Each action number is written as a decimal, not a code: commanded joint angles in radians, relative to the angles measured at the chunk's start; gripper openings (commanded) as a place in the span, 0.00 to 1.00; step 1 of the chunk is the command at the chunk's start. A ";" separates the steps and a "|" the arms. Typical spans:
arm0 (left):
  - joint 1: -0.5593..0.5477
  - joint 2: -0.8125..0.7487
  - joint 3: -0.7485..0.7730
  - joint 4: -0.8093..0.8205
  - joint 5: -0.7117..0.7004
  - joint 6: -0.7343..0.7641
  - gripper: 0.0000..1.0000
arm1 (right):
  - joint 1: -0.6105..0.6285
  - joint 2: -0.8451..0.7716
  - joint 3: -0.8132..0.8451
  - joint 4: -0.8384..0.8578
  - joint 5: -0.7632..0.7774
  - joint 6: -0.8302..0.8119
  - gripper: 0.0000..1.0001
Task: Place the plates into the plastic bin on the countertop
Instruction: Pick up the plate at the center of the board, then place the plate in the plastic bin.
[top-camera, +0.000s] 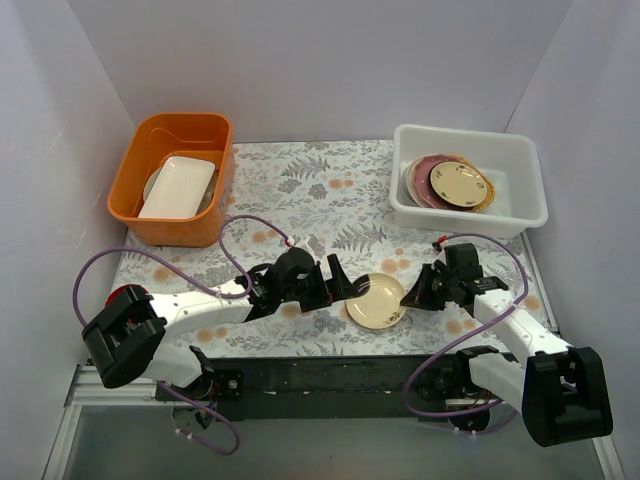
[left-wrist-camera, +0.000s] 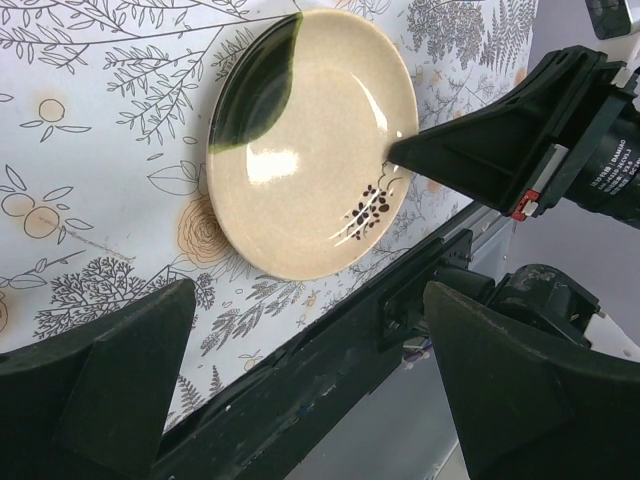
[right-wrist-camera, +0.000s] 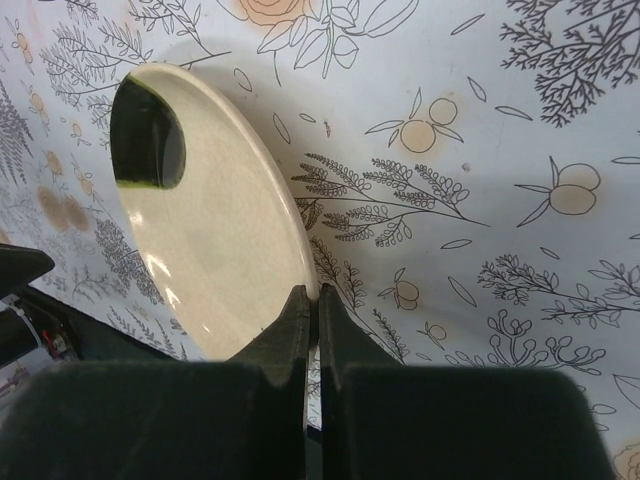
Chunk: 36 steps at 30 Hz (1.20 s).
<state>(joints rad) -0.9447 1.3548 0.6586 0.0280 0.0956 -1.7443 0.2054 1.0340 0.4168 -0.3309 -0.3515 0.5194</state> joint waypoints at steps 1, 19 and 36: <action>0.004 -0.005 0.006 -0.002 -0.005 0.011 0.98 | 0.003 -0.003 0.066 -0.017 0.011 -0.004 0.01; 0.004 0.024 0.049 -0.011 0.013 0.043 0.98 | -0.003 0.057 0.295 -0.042 0.048 0.011 0.01; 0.003 -0.003 0.007 -0.003 0.015 0.025 0.98 | -0.196 0.227 0.543 -0.022 -0.070 -0.025 0.01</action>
<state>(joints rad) -0.9447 1.3857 0.6636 0.0296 0.1196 -1.7271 0.0349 1.2446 0.8921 -0.3866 -0.3683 0.5156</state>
